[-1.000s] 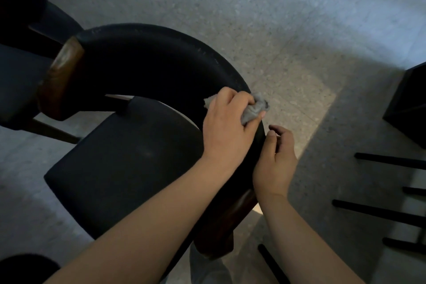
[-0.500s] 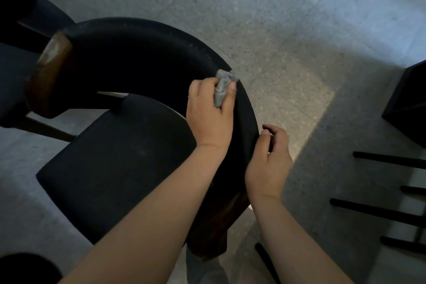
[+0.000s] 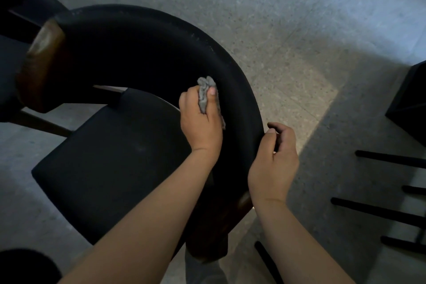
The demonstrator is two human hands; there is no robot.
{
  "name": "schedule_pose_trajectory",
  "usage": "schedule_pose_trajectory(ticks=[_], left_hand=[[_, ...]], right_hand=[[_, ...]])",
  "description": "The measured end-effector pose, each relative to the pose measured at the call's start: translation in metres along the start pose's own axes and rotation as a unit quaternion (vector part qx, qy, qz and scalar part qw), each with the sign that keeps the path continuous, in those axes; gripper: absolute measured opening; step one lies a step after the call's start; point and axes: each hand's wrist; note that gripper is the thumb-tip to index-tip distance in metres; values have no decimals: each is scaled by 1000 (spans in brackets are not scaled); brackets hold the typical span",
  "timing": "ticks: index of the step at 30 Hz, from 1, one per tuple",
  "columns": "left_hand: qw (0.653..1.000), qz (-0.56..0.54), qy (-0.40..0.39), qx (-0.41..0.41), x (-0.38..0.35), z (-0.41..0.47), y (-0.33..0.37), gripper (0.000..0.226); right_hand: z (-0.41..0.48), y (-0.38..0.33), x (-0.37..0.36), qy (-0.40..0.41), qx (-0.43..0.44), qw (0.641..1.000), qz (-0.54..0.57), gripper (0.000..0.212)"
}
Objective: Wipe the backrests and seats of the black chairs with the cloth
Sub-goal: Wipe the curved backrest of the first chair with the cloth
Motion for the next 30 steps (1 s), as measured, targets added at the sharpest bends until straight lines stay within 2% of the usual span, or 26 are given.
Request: schedule_pose_trajectory(ticks=[5,10,16,19,22,24,28,30], left_hand=[[999,3,-10,43,8,-1,-19,15],[993,-7,-33,112,19,-6,-50,19],[980,30,-38,192,33,-12,-72,25],[990,34,-45,130,40,-12,-59,24],[994,36,-89,61,37,-17,-48,17],[990,52,-104,84,33,-20,-50,19],[976,78,-72,192,34,-18,-66,26],[971,93,-54,215,40,-14,-69,28]], right_hand=[[-1,0,1,2,1,1000,-5,18],[-1,2,0,-3,3,1000,-8,20],[0,2,0,1,3,1000,-14,21],[0,2,-1,2,5,1000,-18,20],[0,3,-1,6,7,1000,-18,20],[0,4,-1,6,8,1000,-20,20],[1,5,-1,7,14,999,-27,20],[0,5,-1,7,18,999,-35,20]])
Point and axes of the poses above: each hand's wrist, its own z-axis towards the middle knuckle, its own x-axis out of the back of the hand, y = z × x, and after that the axes turned 13 degrees about -z, right-handed
